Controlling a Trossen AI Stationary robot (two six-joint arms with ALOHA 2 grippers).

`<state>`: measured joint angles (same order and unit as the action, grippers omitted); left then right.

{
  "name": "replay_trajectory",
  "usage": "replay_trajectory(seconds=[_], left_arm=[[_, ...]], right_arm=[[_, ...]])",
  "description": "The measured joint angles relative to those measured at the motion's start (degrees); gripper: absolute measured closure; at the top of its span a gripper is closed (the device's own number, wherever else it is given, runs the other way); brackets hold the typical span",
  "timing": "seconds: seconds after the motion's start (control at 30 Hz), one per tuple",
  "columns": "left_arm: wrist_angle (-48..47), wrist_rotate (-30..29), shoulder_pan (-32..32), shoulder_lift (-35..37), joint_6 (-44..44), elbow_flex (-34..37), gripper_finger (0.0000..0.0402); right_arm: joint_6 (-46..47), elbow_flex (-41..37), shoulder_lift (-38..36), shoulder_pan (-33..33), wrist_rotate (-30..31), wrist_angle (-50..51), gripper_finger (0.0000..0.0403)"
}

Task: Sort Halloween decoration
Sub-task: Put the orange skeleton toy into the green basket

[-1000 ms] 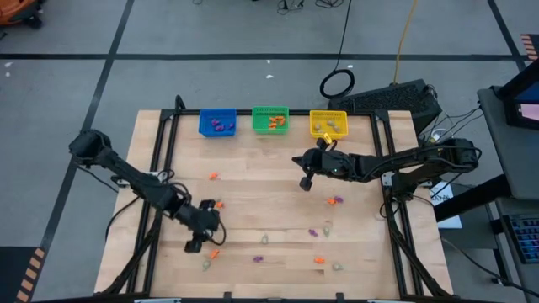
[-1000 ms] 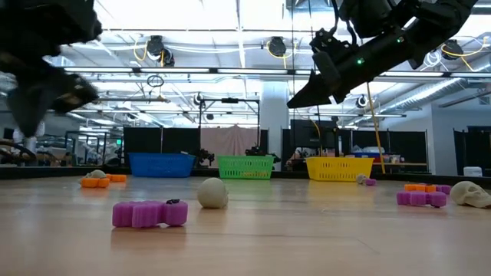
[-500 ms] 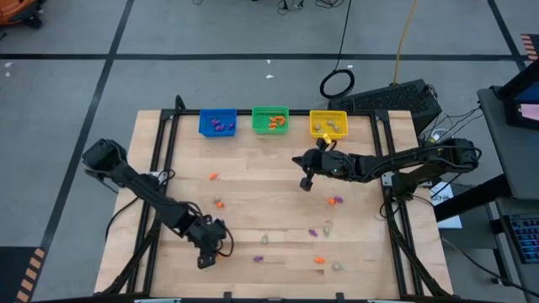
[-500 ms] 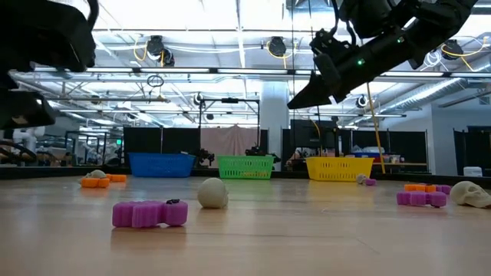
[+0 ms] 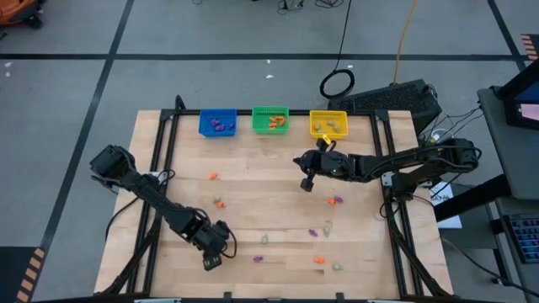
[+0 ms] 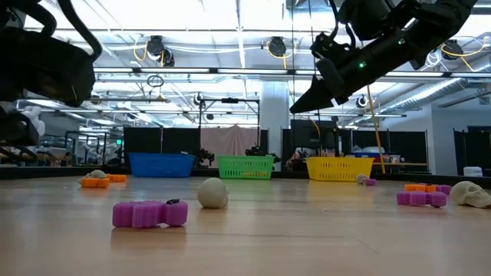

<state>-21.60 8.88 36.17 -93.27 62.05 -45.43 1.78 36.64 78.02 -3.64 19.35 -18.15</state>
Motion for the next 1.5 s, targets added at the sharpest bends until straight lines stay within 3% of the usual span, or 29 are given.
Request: replay_trajectory(seconds=[0.27,0.43,0.6,0.7,0.8,0.97,1.17,1.5], left_arm=[[-2.2,-1.33,0.07,0.45,-9.9,0.04,0.0383],[-7.27,-9.25,-4.2,4.95,-17.12,0.43,0.0389],[-7.84,-16.0,-13.32,11.72,-27.04,0.28,0.0392],[-7.53,-21.93,-21.44,14.82,-33.95,-0.22,0.0393],[-6.36,-24.14,-30.91,15.76,-43.1,-1.91,0.0393],[-0.98,-21.56,-46.18,13.51,-58.38,-6.57,0.0394],[1.54,-14.22,-61.7,5.47,-68.36,-15.1,0.0394],[0.76,-6.94,-71.22,-15.0,-78.81,-33.07,0.0394]], right_arm=[[0.19,0.0,0.0,0.0,0.02,0.02,0.0403],[0.52,0.0,0.0,0.0,0.0,0.02,0.0403],[0.55,0.0,0.0,0.01,0.02,-0.01,0.0403],[0.55,0.0,0.0,0.02,0.02,-0.35,0.0403],[0.55,0.0,0.0,0.0,0.02,-0.42,0.0403],[0.55,0.0,0.0,0.0,0.02,-0.39,0.0403],[0.47,0.0,0.0,0.0,0.04,-0.54,0.0403],[0.22,0.0,0.0,0.0,0.07,-0.45,0.0403]])
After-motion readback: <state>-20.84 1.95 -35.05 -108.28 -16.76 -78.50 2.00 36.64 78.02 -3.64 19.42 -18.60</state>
